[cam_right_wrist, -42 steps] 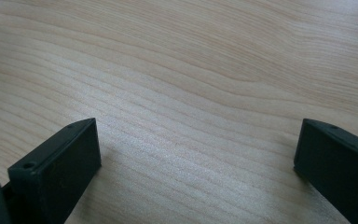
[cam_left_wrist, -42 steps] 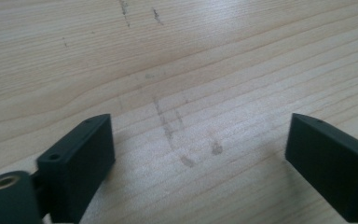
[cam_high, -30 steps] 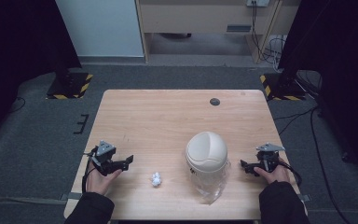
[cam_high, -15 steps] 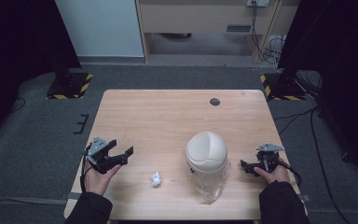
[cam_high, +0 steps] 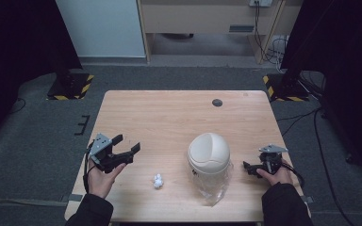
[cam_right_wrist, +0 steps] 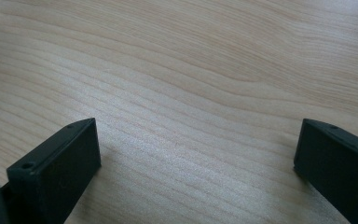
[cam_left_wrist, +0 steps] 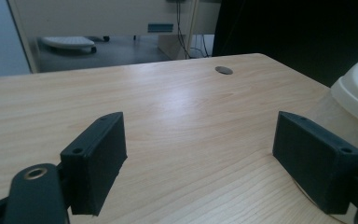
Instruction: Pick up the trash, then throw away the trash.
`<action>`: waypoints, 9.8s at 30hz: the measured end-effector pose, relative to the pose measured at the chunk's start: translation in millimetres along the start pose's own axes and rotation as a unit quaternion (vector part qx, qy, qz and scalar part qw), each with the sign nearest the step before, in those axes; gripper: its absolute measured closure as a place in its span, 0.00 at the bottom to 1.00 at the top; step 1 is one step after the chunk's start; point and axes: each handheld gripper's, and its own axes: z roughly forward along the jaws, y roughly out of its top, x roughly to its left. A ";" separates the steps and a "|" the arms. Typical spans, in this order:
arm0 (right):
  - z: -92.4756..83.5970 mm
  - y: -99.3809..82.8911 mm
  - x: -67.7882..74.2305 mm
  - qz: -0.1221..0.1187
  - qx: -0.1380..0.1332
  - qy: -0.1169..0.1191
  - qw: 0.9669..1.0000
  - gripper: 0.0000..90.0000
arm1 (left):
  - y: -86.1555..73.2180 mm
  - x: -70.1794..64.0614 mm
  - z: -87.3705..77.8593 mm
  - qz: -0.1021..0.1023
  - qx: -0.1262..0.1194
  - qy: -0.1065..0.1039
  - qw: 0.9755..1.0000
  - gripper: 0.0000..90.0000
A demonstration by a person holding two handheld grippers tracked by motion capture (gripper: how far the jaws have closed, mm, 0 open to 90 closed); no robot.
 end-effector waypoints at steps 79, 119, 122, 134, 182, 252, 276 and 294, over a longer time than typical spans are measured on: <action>0.0 0.0 0.0 0.000 0.000 0.000 1.000 0.01 | 21.9 -129.7 119.1 0.081 0.081 -0.164 0.980 0.17; 0.0 0.0 0.0 0.000 0.000 0.000 1.000 0.01 | -18.2 -53.5 34.4 0.067 0.103 -0.110 0.986 0.18; 0.1 0.0 0.0 -0.001 0.000 -0.001 1.000 0.01 | -25.6 -50.5 31.1 0.062 0.112 -0.111 0.986 0.18; 0.0 0.0 0.0 0.000 0.000 0.000 1.000 0.01 | -52.3 -48.4 28.5 0.064 0.175 -0.112 0.976 0.23; -0.1 0.0 0.9 -0.005 0.001 0.005 1.000 0.01 | -70.2 -61.9 49.1 0.114 0.306 -0.133 0.936 0.67; -0.2 -0.1 0.9 -0.010 0.001 0.008 1.000 0.01 | 18.3 -55.2 1.4 0.035 -0.037 -0.129 0.990 0.69; -0.1 0.0 0.8 -0.012 0.000 0.009 1.000 0.01 | 33.3 -82.3 38.5 0.045 -0.036 -0.169 0.984 0.69; -0.1 0.0 0.8 -0.012 0.000 0.009 1.000 0.01 | 29.9 -100.1 56.1 0.052 -0.021 -0.194 0.979 0.69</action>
